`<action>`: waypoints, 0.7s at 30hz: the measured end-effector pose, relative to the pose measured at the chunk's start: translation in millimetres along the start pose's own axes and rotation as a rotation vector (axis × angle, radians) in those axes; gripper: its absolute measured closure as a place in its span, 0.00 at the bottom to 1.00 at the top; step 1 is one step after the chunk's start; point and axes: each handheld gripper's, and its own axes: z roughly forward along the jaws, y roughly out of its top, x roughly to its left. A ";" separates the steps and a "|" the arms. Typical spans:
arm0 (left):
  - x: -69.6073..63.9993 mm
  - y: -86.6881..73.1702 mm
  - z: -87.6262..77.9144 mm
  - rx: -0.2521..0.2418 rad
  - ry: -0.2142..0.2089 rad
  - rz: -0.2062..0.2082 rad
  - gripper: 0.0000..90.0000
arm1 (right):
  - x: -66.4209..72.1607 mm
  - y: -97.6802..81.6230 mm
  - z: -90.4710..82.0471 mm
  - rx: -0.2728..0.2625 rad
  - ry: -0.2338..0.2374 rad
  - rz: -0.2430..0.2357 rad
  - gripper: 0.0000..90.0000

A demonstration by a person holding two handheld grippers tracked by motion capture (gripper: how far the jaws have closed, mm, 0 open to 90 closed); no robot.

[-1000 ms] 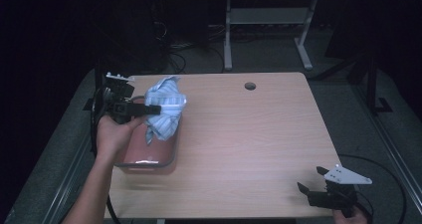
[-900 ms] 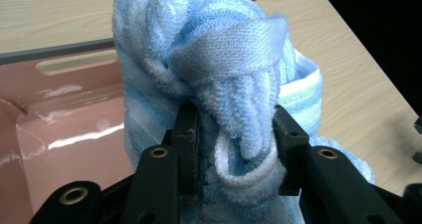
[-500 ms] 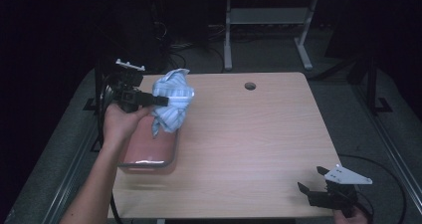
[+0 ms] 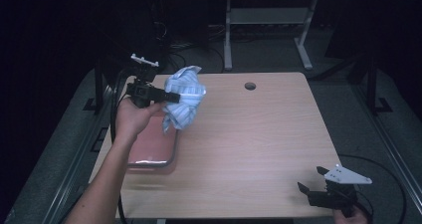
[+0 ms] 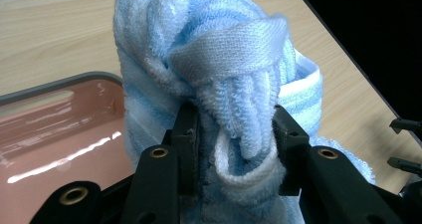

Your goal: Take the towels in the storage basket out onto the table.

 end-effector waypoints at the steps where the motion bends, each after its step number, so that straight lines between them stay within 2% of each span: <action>1: -0.8 0.6 1.0 0.002 -0.002 0.002 0.70 | -0.3 -0.5 -0.4 -0.004 -0.002 -0.001 0.15; 10: -10.8 9.4 9.0 0.010 -0.017 0.011 0.70 | -1.0 -2.1 -2.6 -0.004 -0.008 0.005 0.15; 21: -16.6 17.0 21.1 0.019 -0.033 0.009 0.69 | -2.6 -1.9 -1.0 0.000 -0.003 0.010 0.15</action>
